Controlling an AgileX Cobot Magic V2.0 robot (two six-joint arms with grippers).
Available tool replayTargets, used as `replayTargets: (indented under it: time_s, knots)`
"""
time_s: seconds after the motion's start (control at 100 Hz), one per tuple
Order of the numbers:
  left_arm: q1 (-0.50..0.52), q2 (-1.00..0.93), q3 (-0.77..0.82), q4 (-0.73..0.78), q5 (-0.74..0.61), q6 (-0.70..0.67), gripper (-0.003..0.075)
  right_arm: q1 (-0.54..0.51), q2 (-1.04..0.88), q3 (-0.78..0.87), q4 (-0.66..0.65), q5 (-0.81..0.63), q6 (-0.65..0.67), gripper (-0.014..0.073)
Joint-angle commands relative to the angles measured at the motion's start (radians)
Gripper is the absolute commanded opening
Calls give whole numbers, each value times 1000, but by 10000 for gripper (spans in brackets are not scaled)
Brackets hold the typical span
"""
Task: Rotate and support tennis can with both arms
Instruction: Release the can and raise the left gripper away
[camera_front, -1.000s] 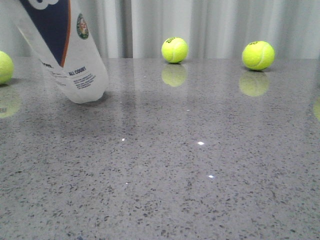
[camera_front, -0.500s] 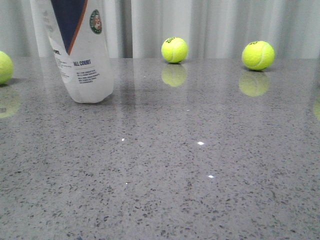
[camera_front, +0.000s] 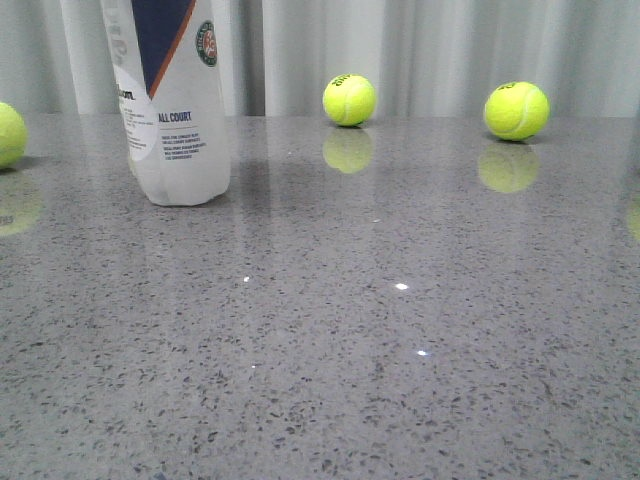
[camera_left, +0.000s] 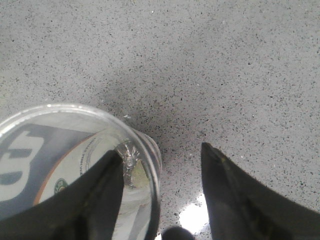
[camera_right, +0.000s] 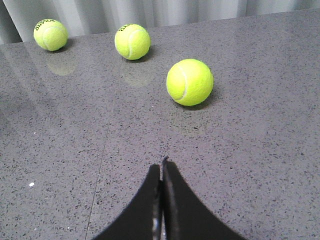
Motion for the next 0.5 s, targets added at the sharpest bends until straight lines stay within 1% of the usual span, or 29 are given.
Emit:
replayTargets:
  time_s: [0.0,0.17,0.24,0.31,0.37,0.49]
  knots:
    - [3,-57,-34,-10,-55,3,348,-6,8,-27,-2,-79,-1,-66]
    - [3,-126,-34,-7,-185,3,345,-6,8,-27,-2,-79,-1,-66]
    - [1,-159,-24,5,-235,3,320,-6,8,-27,-2,-79,-1,-66]
    - [1,-195,4,31,-278,-16,257,-6,8,-27,-2,-79,-1,-66]
    - [1,-235,49,59,-331,-45,183,-6,8,-27,-2,-79,-1,-66]
    - [1,-330,199,111,-455,-93,22,-6,8,-27,-2,-79,-1,-66]
